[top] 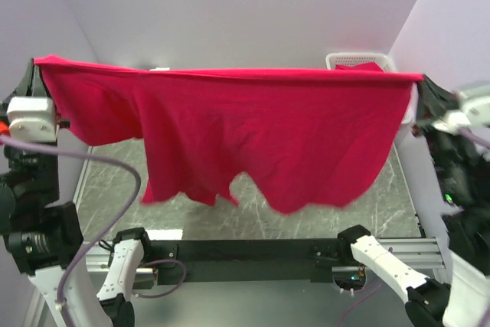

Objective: Fold and stack the t-shirts
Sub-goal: Flatten the tshirt out

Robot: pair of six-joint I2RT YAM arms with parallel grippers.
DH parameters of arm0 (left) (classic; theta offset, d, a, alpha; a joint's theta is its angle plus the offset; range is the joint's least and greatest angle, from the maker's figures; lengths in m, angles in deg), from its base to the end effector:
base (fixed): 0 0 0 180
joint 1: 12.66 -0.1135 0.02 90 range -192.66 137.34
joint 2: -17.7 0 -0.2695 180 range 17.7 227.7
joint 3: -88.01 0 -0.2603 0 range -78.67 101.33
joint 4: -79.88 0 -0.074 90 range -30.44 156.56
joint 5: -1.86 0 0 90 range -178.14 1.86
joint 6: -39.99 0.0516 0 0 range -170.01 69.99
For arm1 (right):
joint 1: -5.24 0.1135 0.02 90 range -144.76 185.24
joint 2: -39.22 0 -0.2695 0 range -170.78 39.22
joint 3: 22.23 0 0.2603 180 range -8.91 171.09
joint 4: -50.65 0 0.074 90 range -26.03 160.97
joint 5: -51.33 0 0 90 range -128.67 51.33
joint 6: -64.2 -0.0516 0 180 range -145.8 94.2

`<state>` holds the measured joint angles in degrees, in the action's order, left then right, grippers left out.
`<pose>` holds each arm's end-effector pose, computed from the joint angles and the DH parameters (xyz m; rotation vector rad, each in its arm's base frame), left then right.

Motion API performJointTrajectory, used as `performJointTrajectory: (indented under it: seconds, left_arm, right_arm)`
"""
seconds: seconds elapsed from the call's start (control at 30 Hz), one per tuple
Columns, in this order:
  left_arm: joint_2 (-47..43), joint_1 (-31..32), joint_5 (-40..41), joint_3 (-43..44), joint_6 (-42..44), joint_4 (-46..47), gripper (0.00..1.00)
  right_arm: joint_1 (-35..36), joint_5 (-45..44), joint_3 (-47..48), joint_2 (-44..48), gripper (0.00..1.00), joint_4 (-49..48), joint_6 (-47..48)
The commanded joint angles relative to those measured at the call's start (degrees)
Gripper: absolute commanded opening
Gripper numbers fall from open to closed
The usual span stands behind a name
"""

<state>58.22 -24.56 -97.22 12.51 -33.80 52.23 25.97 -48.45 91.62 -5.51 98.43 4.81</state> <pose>0.0310 -0.0018 0.5965 0.1829 0.9344 0.3791 0.0383 0.0051 0.5918 -0.3838 1.1452 -0.2533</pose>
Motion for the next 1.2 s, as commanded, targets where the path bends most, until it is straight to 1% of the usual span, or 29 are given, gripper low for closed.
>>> performJointTrajectory:
  seconds: [0.0, 0.1, 0.17, 0.2, 0.23, 0.3, 0.37, 0.4, 0.47, 0.5, 0.53, 0.57, 0.6, 0.63, 0.67, 0.7, 0.73, 0.77, 0.8, 0.83, 0.87, 0.9, 0.93, 0.97, 1.0, 1.03, 1.07, 1.1, 1.17]
  left_arm:
    - [6.1, -0.8, 9.5, -2.1, 6.8, 7.4, 0.01]
    - [15.3, -0.8, 5.2, -1.6, 8.6, 9.1, 0.01]
    - [19.9, -0.7, 1.8, -1.0, 8.7, 9.4, 0.01]
    - [24.3, -0.7, -1.8, -1.2, 8.4, 9.7, 0.01]
    - [26.4, -0.4, -4.0, -1.3, 8.8, 9.6, 0.01]
    - [32.4, 2.1, -7.9, -2.7, 9.8, 10.7, 0.01]
    - [36.4, 5.9, -7.6, -4.0, 13.5, 11.0, 0.01]
    - [38.3, 9.4, -6.7, -6.3, 15.0, 13.8, 0.01]
    - [44.9, 11.5, -7.0, -8.1, 17.8, 17.9, 0.01]
    - [47.5, 14.0, -7.4, -7.8, 17.5, 19.6, 0.01]
    - [53.9, 14.6, -9.8, -6.5, 16.3, 21.9, 0.01]
    - [57.8, 15.6, -10.8, -4.7, 15.4, 22.3, 0.01]
    - [66.0, 15.9, -11.3, 0.5, 12.9, 23.1, 0.01]
    - [70.5, 16.3, -10.5, 4.1, 11.8, 23.7, 0.01]
    - [75.1, 16.8, -9.9, 13.2, 10.5, 23.6, 0.01]
    - [84.2, 16.9, -10.3, 18.9, 8.4, 22.5, 0.05]
    - [88.7, 17.0, -10.1, 25.3, 8.0, 18.0, 0.08]
    - [92.9, 17.5, -8.2, 37.4, 7.0, 16.3, 0.10]
    - [99.2, 17.5, -6.8, 42.5, 4.3, 14.9, 0.21]
    - [101.1, 17.5, -5.4, 46.3, 3.6, 12.5, 0.35]
    - [101.8, 17.4, -4.7, 47.5, 3.3, 12.7, 0.43]
    - [99.5, 17.4, -4.0, 45.0, 3.7, 13.9, 0.54]
    - [97.1, 17.3, -3.9, 41.0, 3.6, 16.7, 0.67]
    - [94.2, 16.8, -4.9, 31.4, 3.4, 21.1, 0.89]
    - [88.7, 16.5, -5.6, 27.3, 3.0, 21.8, 0.97]
    - [86.3, 16.0, -6.2, 24.3, 2.1, 21.6, 0.97]
    - [84.1, 14.8, -6.6, 20.3, 0.3, 20.8, 0.96]
    - [80.1, 14.0, -8.1, 18.9, -4.0, 17.1, 0.94]
    - [74.8, 12.0, -12.9, 15.1, -9.7, 11.4, 0.88]
  right_arm:
    - [-1.0, -7.6, -2.9, -7.2, 0.00, -5.8, 3.7]
    - [-1.0, -8.1, -7.8, -11.9, 0.00, -9.8, 5.3]
    - [-1.1, -8.3, -13.0, -15.2, 0.00, -11.7, 6.0]
    - [-1.4, -8.4, -15.2, -16.2, 0.00, -14.2, 6.2]
    - [-1.7, -8.1, -19.5, -18.1, 0.00, -15.4, 6.3]
    - [-2.7, -7.0, -23.3, -20.3, 0.00, -18.4, 6.3]
    - [-3.3, -6.1, -28.3, -24.0, 0.00, -20.7, 6.2]
    - [-3.5, -5.9, -29.3, -25.6, 0.00, -22.4, 6.3]
    - [-4.5, -5.6, -32.2, -30.5, 0.00, -25.0, 6.4]
    - [-4.8, -5.5, -32.5, -32.5, 0.00, -26.8, 6.6]
    - [-5.4, -5.7, -32.2, -36.4, 0.00, -27.2, 6.7]
    - [-5.8, -6.0, -32.0, -38.6, 0.00, -27.9, 6.8]
    - [-6.1, -6.4, -31.5, -40.7, 0.00, -29.9, 6.9]
    - [-6.5, -6.9, -29.7, -44.8, 0.00, -30.5, 6.9]
    - [-6.8, -8.7, -27.8, -47.4, 0.00, -30.0, 6.9]
    - [-6.7, -9.8, -22.9, -49.8, 0.07, -29.1, 6.6]
    - [-6.8, -10.6, -20.2, -54.1, 0.17, -27.6, 5.2]
    - [-6.9, -11.9, -17.5, -56.1, 0.34, -26.0, 4.6]
    - [-6.9, -13.0, -15.0, -57.7, 0.41, -22.3, 3.7]
    - [-6.9, -12.4, -9.6, -59.9, 0.51, -19.4, 1.1]
    - [-6.9, -11.3, -7.5, -60.3, 0.67, -16.2, -0.4]
    - [-6.9, -8.6, -6.1, -60.1, 0.67, -11.4, -1.9]
    - [-6.9, -6.8, -4.6, -59.2, 0.68, -9.1, -4.1]
    - [-6.8, -4.2, -3.9, -58.5, 0.68, -3.6, -5.2]
    - [-6.5, -0.2, -4.1, -57.0, 0.68, -1.6, -7.6]
    - [-6.4, 2.8, -4.0, -56.4, 0.67, 0.7, -8.5]
    - [-6.3, 5.3, -4.0, -56.0, 0.66, 5.7, -9.0]
    - [-6.1, 8.3, -5.5, -55.6, 0.62, 7.3, -10.1]
    - [-6.1, 11.6, -8.0, -54.0, 0.59, 11.7, -11.4]
